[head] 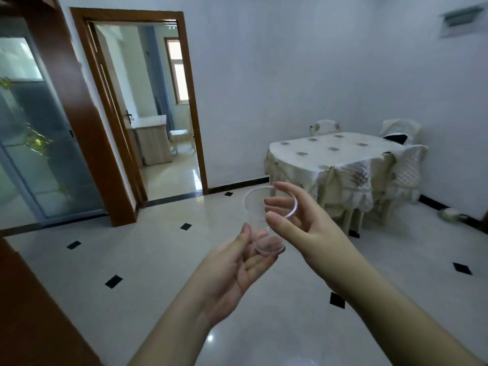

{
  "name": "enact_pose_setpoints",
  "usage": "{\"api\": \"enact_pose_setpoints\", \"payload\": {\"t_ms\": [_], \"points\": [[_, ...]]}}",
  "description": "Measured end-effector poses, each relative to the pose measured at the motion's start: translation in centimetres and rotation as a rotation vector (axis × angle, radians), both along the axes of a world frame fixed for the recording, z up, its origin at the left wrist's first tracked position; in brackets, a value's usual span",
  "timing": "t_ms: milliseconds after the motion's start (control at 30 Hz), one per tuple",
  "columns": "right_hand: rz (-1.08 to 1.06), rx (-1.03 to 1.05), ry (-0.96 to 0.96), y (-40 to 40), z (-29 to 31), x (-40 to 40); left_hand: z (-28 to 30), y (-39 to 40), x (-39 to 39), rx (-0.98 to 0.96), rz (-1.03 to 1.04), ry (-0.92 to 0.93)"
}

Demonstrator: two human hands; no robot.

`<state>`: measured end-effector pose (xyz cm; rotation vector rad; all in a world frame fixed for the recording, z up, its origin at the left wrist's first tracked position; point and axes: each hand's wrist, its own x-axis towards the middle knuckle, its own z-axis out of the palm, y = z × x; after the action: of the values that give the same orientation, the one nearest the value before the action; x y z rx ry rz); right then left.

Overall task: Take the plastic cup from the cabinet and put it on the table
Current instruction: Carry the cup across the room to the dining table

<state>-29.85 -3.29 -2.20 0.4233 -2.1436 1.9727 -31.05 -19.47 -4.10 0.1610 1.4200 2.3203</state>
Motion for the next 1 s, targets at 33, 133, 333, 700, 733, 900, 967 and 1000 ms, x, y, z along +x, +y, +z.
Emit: {"api": "enact_pose_setpoints", "payload": {"t_ms": [33, 133, 333, 700, 733, 900, 967, 1000], "points": [[-0.014, -0.008, -0.004, 0.3, -0.3, -1.3, -0.3, 0.2, -1.6, 0.000, -0.014, -0.001], [-0.059, -0.025, -0.001, 0.9, -0.8, -5.6, -1.0, 0.8, -6.6, 0.008, -0.057, 0.006], [-0.185, -0.051, 0.012, 1.3, -0.4, -13.2, -1.3, 1.5, -16.3, 0.002, -0.168, 0.008], [-0.328, -0.042, 0.012, 7.4, -0.7, -23.3, -1.5, 8.7, -29.3, 0.092, -0.408, -0.058], [-0.338, -0.048, 0.011, 8.4, -0.9, -24.3, -1.8, 9.8, -30.4, 0.083, -0.417, -0.060], [-0.356, -0.030, -0.013, 15.1, -1.8, -29.7, -2.8, 16.7, -36.3, 0.053, -0.386, -0.086], [-0.344, -0.026, -0.037, 18.0, -1.7, -31.9, -2.8, 19.5, -38.4, 0.033, -0.384, -0.099], [-0.341, -0.016, -0.046, 19.6, -1.6, -32.9, -2.8, 20.9, -39.4, 0.023, -0.389, -0.101]]}}
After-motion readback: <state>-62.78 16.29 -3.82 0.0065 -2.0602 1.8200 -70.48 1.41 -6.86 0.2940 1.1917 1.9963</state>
